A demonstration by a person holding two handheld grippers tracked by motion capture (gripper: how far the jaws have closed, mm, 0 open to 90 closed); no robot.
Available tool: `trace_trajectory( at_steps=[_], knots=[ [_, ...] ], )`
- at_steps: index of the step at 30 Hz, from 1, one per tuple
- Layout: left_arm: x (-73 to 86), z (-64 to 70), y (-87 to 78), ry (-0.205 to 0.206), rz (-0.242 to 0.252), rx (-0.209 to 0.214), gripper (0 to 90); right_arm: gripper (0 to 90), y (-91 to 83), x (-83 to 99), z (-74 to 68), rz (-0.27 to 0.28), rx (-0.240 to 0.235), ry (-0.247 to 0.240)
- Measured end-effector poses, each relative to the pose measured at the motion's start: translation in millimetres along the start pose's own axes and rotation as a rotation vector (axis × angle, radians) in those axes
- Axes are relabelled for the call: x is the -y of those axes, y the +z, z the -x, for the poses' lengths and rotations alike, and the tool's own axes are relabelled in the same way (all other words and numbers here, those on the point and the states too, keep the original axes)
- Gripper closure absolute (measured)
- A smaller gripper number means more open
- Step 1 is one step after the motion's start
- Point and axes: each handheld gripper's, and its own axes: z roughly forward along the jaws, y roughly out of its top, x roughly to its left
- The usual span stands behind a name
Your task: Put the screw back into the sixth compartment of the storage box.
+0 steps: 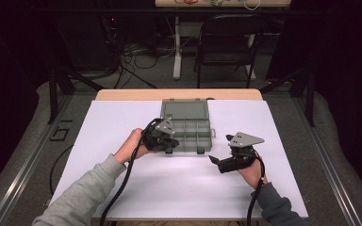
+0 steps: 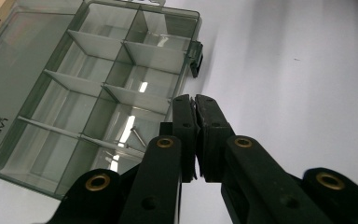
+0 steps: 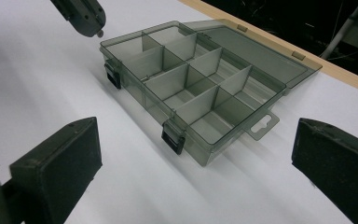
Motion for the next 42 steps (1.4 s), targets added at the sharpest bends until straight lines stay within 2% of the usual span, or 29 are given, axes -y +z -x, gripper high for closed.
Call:
trace_trajectory(
  at_steps=[18,27,42],
  knots=[
    [-8.9,-14.0,1.3,-0.014,-0.009,-0.023,87.4,0.6,-0.4,-0.2,0.0,0.000,0.001,0.001],
    [-15.7,-20.8,3.1,-0.009,-0.022,-0.033,87.4,0.6,-0.7,-0.3,0.1,0.004,0.003,-0.001],
    [-19.1,-31.1,9.3,-0.033,-0.033,-0.046,87.3,0.6,-1.1,-0.5,0.2,0.006,0.002,0.001]
  ],
)
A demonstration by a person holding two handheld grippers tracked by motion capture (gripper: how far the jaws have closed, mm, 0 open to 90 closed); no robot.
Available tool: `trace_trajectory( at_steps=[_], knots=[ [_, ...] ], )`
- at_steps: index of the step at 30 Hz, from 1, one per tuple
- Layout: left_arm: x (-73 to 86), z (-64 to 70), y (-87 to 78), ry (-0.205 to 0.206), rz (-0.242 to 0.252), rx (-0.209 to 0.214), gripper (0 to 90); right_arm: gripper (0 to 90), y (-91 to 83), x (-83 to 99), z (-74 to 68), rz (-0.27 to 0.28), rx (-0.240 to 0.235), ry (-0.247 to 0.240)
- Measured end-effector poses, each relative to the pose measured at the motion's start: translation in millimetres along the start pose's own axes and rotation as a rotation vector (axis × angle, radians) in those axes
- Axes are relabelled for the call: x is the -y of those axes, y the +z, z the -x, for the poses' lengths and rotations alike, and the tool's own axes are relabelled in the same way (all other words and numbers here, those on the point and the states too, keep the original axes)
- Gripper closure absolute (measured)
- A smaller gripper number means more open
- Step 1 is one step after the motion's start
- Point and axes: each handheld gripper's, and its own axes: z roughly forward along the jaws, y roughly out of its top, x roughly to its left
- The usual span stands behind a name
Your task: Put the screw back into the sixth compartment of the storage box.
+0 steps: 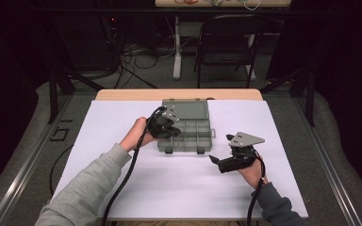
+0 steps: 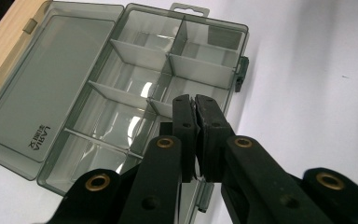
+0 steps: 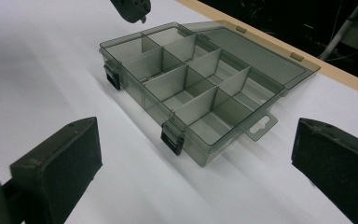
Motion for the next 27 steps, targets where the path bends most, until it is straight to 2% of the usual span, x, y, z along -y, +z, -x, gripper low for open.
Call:
trace_trajectory(
  at_steps=[5,15,27],
  knots=[
    [-1.8,-3.8,3.7,-0.010,-0.006,-0.001,87.3,0.6,0.0,0.1,0.2,-0.001,0.000,0.001],
    [-0.5,-7.7,19.7,-0.025,-0.050,0.010,87.3,0.3,-1.0,0.3,1.2,0.015,0.000,0.006],
    [2.6,-11.1,33.7,-0.048,-0.084,0.019,87.1,0.3,-0.2,0.5,1.0,0.006,-0.003,0.005]
  ],
)
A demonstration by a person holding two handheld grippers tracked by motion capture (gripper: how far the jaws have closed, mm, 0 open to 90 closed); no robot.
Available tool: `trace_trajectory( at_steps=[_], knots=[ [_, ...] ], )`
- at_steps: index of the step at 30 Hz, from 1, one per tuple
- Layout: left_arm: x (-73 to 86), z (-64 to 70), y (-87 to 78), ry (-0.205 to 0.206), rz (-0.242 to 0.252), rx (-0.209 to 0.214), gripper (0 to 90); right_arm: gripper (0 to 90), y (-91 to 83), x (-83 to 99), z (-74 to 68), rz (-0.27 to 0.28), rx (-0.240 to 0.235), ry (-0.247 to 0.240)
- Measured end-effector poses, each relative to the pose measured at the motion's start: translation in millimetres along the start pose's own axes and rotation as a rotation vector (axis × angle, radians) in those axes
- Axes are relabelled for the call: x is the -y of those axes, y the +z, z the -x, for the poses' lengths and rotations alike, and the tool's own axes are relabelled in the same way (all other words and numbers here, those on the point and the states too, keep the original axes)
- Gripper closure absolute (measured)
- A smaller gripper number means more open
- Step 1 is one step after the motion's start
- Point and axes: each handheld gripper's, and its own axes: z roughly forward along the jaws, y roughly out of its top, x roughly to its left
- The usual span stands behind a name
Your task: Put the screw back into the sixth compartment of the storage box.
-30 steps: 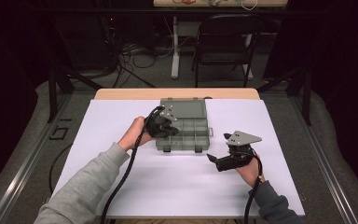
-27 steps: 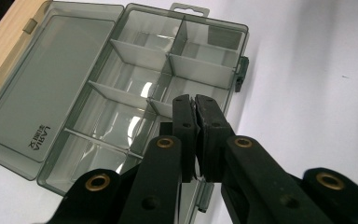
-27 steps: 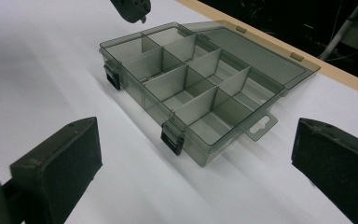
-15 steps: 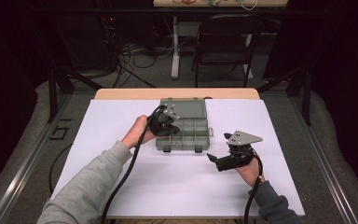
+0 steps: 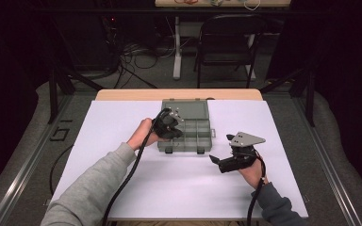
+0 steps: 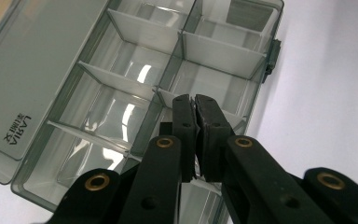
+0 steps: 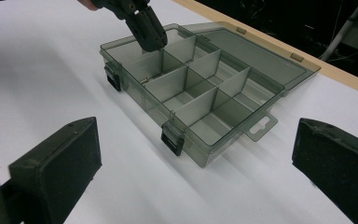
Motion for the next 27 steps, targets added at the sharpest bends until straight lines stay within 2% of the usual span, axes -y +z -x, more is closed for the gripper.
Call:
trace_trajectory(
  at_steps=[7,16,18,22,24,27],
  knots=[
    [2.4,-0.8,7.9,-0.020,-0.017,0.008,86.9,0.3,-0.1,0.1,0.1,-0.002,0.001,0.000],
    [8.4,-1.0,16.6,-0.024,-0.044,0.011,86.7,0.3,0.2,0.2,0.0,-0.003,-0.002,0.002],
    [10.4,-1.9,17.4,-0.033,-0.036,0.013,86.4,0.4,0.3,0.1,-0.1,-0.003,-0.001,-0.001],
    [12.6,-2.2,15.3,-0.058,-0.002,0.024,74.4,0.4,0.4,0.3,0.2,-0.006,0.000,-0.001],
    [13.6,-1.7,12.7,-0.057,0.009,0.026,68.8,0.3,0.4,0.4,0.1,-0.005,0.000,0.000],
    [14.9,0.7,9.9,-0.071,0.020,0.019,52.3,0.4,0.2,0.2,0.0,-0.005,-0.001,0.000]
  ],
)
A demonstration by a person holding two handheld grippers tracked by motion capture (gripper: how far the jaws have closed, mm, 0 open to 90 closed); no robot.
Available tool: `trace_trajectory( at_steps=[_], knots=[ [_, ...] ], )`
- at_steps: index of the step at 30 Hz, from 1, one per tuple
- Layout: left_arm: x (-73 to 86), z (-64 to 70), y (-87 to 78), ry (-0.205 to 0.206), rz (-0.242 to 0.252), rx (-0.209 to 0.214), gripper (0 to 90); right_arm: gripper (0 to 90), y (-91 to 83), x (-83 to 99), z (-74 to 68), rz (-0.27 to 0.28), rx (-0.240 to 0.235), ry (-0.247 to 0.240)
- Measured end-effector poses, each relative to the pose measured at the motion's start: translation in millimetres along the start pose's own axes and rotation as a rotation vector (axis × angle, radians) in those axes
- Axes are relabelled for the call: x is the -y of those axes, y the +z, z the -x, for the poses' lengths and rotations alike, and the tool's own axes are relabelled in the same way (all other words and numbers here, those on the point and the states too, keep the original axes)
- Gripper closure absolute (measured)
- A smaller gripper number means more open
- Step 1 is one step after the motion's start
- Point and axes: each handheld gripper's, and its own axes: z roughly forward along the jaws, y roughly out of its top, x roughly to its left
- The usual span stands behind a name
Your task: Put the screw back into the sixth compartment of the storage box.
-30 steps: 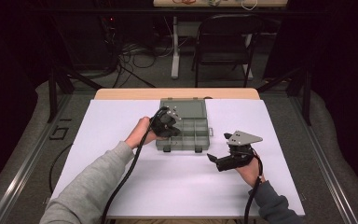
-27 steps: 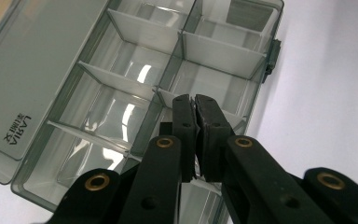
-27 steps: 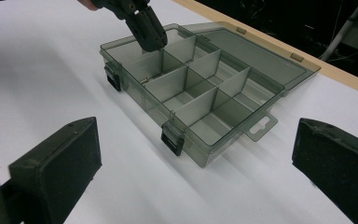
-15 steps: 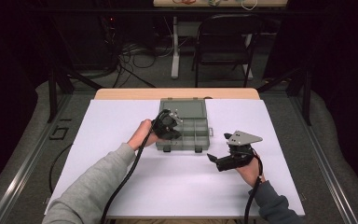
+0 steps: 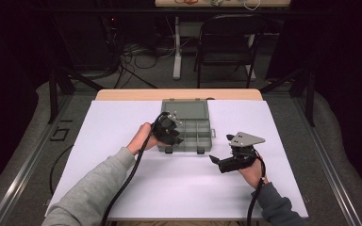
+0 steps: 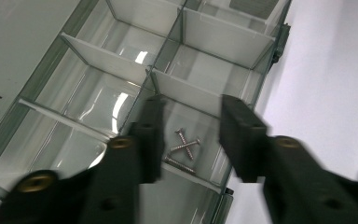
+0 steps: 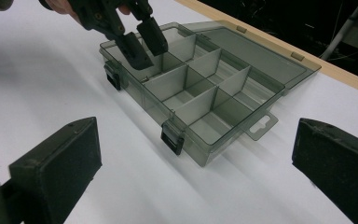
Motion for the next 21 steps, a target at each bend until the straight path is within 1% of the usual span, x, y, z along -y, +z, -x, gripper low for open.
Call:
trace_trajectory(
  at_steps=[1,2,3,7,9,11,14,15,18,19,21],
  knots=[
    [0.6,0.7,-1.3,0.001,0.006,-0.008,46.4,0.4,0.0,0.0,0.0,0.000,0.000,0.000],
    [1.4,1.8,-3.1,0.004,0.013,-0.015,42.2,0.4,0.1,0.0,0.1,0.000,0.001,-0.001],
    [2.0,2.6,-4.1,0.003,0.017,-0.015,35.7,0.4,0.4,0.1,0.1,0.002,0.002,-0.001],
    [5.3,5.5,-10.2,-0.001,0.046,-0.020,20.8,0.4,0.3,-0.1,-0.2,0.001,0.000,-0.002],
    [7.2,6.4,-13.1,-0.003,0.059,-0.034,16.2,0.3,0.4,-0.1,-0.5,-0.002,-0.001,0.000],
    [9.3,6.6,-15.8,-0.005,0.072,-0.044,14.2,0.3,0.8,0.0,-0.6,0.000,0.000,0.000],
    [12.2,6.4,-19.9,-0.022,0.091,-0.060,9.1,0.3,0.9,-0.3,-0.8,-0.004,0.003,-0.003],
    [12.7,6.1,-21.0,-0.021,0.093,-0.066,7.3,0.3,1.1,-0.2,-0.9,-0.004,-0.001,-0.002],
    [15.1,5.5,-25.2,-0.027,0.106,-0.083,3.6,0.3,1.4,0.4,0.1,-0.004,-0.002,-0.001],
    [16.2,5.7,-25.3,-0.032,0.117,-0.087,2.4,0.3,1.5,0.7,0.5,-0.004,0.000,0.001],
    [17.9,6.0,-25.8,-0.041,0.128,-0.091,0.3,0.2,1.8,1.3,1.2,-0.003,-0.004,0.007]
  ],
)
